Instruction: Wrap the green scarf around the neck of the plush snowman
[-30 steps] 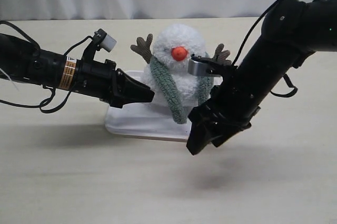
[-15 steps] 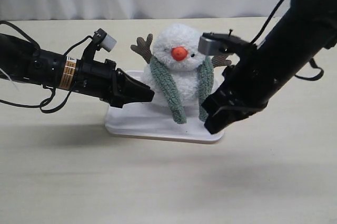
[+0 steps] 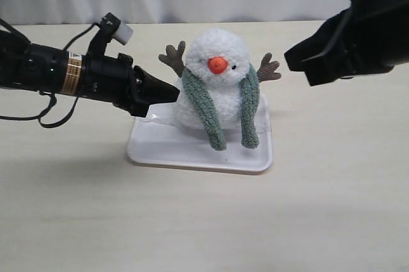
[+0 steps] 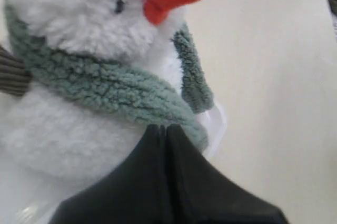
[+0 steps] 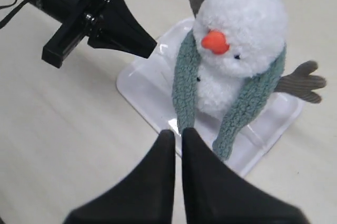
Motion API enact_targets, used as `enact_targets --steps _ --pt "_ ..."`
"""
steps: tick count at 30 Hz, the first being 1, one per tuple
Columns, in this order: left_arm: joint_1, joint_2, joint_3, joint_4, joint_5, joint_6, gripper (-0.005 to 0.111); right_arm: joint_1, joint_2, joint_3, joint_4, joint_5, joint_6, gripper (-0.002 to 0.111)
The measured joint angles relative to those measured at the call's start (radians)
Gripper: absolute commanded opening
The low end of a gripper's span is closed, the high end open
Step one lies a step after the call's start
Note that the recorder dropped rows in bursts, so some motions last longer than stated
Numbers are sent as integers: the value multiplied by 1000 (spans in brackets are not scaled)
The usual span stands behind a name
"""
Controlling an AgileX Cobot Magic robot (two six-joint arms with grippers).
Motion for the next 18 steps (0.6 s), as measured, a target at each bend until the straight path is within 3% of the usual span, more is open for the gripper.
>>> enact_targets --steps 6,12,18 --pt "0 -237 144 -143 244 48 0 0 -153 106 0 -153 0 4" --pt "0 -515 253 -264 369 92 0 0 -271 141 0 -206 0 4" --pt "0 -754 340 -282 477 84 0 0 -345 160 0 -222 -16 4"
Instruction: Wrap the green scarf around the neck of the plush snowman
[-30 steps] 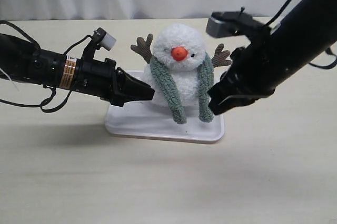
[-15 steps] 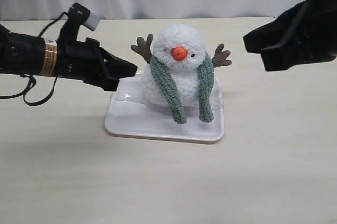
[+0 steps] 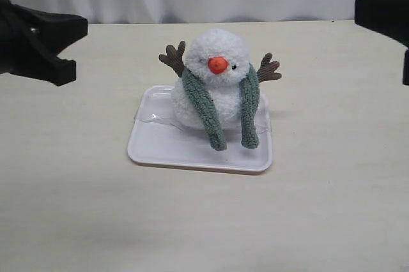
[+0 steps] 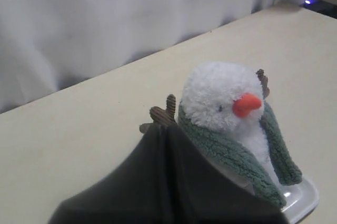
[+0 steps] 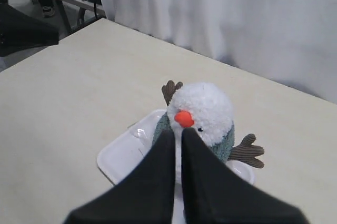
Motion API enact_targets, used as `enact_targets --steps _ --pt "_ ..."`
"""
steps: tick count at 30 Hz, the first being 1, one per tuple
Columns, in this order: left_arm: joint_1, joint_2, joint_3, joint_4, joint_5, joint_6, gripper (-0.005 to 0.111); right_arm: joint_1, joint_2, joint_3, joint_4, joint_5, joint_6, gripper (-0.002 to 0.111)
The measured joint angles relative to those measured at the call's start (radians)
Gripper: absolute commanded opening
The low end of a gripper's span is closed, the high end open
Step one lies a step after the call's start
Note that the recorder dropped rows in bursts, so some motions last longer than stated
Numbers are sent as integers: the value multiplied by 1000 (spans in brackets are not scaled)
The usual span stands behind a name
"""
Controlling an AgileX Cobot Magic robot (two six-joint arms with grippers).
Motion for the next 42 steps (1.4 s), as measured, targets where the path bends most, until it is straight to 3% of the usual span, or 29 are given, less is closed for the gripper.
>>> enact_targets --steps 8,15,42 --pt "0 -225 107 -14 51 -30 0 0 -77 58 0 -70 -6 4" --pt "0 -319 134 -16 51 -59 0 0 -140 59 0 -85 -6 4" --pt "0 -334 136 -16 48 -59 0 0 -319 59 0 -85 12 4"
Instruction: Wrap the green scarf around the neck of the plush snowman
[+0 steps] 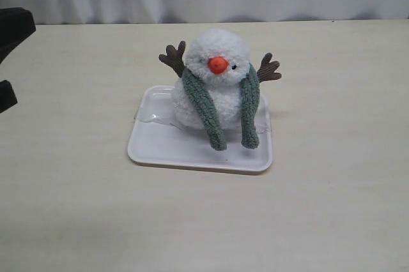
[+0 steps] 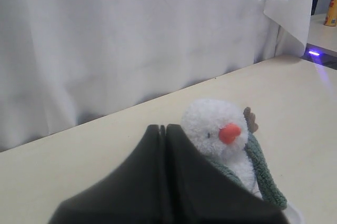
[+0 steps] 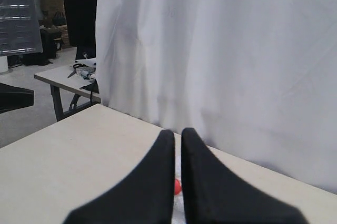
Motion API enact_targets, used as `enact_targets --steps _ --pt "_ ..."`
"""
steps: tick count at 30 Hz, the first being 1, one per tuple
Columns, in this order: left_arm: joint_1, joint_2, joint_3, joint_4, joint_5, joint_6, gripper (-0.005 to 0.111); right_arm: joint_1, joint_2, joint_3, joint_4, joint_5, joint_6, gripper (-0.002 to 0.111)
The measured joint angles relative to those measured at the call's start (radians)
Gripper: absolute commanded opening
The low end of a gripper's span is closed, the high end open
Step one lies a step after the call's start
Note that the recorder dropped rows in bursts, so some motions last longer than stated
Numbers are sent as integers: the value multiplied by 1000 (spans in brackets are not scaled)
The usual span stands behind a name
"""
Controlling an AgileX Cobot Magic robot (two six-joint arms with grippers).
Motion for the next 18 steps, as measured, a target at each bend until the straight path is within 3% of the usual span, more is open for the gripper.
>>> enact_targets --steps 18 --pt "0 0 0 0 -9 0 0 0 0 0 0 0 0 4"
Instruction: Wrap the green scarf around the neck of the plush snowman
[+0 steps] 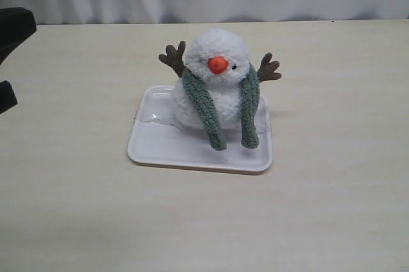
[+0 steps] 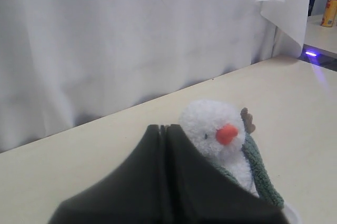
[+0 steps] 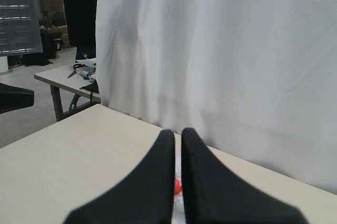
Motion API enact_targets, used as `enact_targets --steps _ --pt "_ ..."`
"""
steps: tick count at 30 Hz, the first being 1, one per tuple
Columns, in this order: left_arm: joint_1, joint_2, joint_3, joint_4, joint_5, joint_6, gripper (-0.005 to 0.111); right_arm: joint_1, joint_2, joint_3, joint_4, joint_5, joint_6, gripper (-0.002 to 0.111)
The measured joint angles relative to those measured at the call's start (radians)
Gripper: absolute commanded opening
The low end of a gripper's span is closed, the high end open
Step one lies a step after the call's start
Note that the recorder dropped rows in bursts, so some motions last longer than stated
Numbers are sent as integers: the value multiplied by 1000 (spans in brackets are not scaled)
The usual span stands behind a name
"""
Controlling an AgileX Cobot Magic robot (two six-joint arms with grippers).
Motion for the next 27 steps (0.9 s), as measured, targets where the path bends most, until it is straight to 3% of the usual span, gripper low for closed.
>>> enact_targets --steps 10,13,20,27 --pt "0 0 0 -3 -6 0 0 0 0 0 0 0 0 4" --pt "0 0 0 -81 -6 0 0 0 0 0 0 0 0 4" --pt "0 -6 2 -623 17 115 0 0 0 0 0 0 0 4" --pt "2 -53 2 -1317 168 633 0 0 0 0 0 0 0 4"
